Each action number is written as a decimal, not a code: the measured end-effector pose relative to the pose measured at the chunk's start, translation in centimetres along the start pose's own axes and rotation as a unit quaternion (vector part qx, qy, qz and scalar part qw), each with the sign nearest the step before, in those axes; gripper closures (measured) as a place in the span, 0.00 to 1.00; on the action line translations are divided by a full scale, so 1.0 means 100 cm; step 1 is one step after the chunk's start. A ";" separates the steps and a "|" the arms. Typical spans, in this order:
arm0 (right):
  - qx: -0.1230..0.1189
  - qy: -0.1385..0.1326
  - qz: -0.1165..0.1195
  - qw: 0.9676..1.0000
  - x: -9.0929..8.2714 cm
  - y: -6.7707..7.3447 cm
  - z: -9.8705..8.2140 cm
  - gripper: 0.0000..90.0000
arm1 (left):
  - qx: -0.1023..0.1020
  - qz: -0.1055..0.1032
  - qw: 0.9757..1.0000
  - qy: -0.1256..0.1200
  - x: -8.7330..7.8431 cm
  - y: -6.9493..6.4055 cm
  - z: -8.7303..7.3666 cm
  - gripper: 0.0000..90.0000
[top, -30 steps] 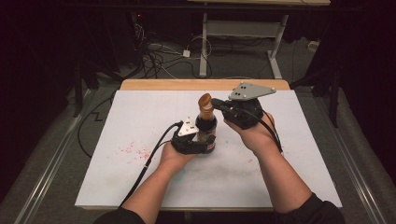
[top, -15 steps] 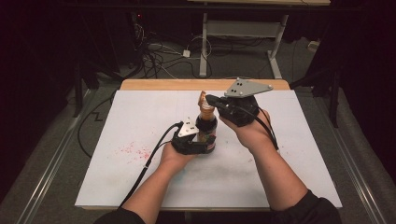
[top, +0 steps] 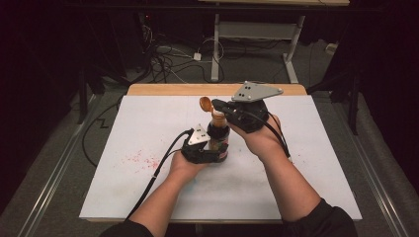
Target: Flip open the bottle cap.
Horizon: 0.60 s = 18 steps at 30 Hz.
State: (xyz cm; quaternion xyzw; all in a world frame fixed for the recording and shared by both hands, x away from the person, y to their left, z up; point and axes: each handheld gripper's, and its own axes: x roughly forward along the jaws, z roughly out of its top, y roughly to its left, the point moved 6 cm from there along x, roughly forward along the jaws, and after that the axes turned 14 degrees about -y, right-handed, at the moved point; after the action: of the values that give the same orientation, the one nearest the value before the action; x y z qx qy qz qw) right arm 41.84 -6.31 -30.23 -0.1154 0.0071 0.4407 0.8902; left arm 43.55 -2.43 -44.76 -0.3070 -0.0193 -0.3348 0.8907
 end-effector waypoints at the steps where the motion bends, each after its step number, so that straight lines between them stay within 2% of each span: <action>1: 0.000 -0.001 -0.001 1.000 -0.001 0.000 0.000 1.00 | 0.001 0.000 1.000 0.001 0.000 0.000 0.000 0.32; 18: 0.004 -0.003 -0.013 1.000 -0.013 -0.011 0.002 1.00 | 0.001 -0.002 1.000 0.002 0.000 0.001 0.000 0.32</action>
State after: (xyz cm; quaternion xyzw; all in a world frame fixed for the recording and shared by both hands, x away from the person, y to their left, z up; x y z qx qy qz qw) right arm 41.91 -7.92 -29.67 -0.1101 0.0044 0.4297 0.8962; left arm 43.58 -2.36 -44.80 -0.3050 -0.0181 -0.3368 0.8906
